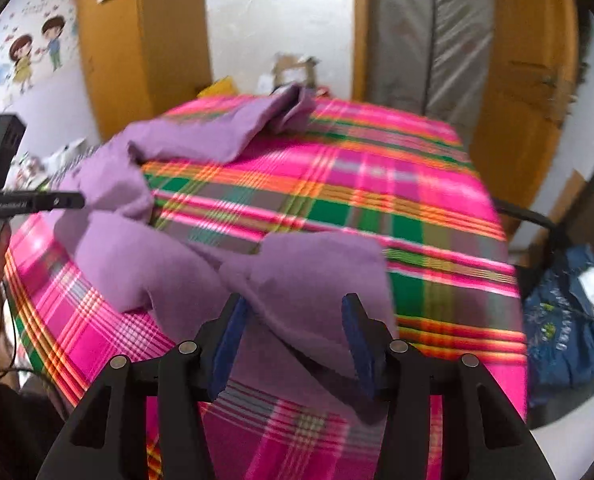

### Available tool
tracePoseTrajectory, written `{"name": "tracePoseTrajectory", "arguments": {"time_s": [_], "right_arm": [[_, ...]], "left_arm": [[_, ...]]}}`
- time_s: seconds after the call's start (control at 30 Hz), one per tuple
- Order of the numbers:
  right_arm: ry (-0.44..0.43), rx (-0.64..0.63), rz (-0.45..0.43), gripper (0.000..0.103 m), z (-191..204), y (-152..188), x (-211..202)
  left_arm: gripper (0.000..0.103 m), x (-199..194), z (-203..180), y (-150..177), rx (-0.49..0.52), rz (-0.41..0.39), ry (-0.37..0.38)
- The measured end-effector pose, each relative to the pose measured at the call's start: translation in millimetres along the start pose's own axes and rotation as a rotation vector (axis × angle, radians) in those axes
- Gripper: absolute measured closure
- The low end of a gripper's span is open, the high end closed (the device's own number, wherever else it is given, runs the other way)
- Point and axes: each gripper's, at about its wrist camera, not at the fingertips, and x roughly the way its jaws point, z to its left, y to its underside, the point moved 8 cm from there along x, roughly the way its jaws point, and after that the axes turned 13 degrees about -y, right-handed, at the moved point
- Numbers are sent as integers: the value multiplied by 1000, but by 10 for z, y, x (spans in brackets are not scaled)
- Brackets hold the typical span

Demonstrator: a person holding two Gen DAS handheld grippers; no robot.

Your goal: Fold clothes

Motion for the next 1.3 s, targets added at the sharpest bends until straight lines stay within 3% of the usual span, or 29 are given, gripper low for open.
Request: {"name": "tracePoseTrajectory", "arguments": {"time_s": [0.1, 0.17, 0.2, 0.37, 0.5, 0.67, 0.9, 0.97, 1.0, 1.17, 1.3], "right_arm": [[-27, -28, 48, 58, 36, 33, 134], [-54, -34, 67, 83, 61, 54, 180], [-72, -30, 63, 85, 74, 52, 171], [-169, 37, -11, 82, 38, -56, 45], [-188, 59, 15, 81, 2, -50, 109], [-298, 118, -47, 78, 12, -124, 26], [-263, 101, 30, 79, -5, -52, 173], [-261, 77, 46, 92, 40, -24, 206], [-263, 73, 42, 93, 53, -24, 201], [-297, 142, -57, 95, -55, -103, 17], [-272, 284, -199, 97, -426, -149, -273]], "left_arm": [[87, 60, -63, -3, 20, 13, 15], [87, 71, -94, -4, 31, 15, 22], [87, 75, -106, -6, 35, 15, 25], [87, 91, -117, -64, 35, 8, 30], [87, 132, -150, -92, 39, 14, 28], [87, 144, -173, -99, 39, 12, 30], [87, 181, -189, -132, 35, 14, 31], [87, 189, -193, -129, 34, 16, 31], [87, 192, -195, -128, 34, 17, 32], [87, 203, -210, -95, 38, 23, 37], [87, 221, -216, -66, 36, 29, 40]]}}
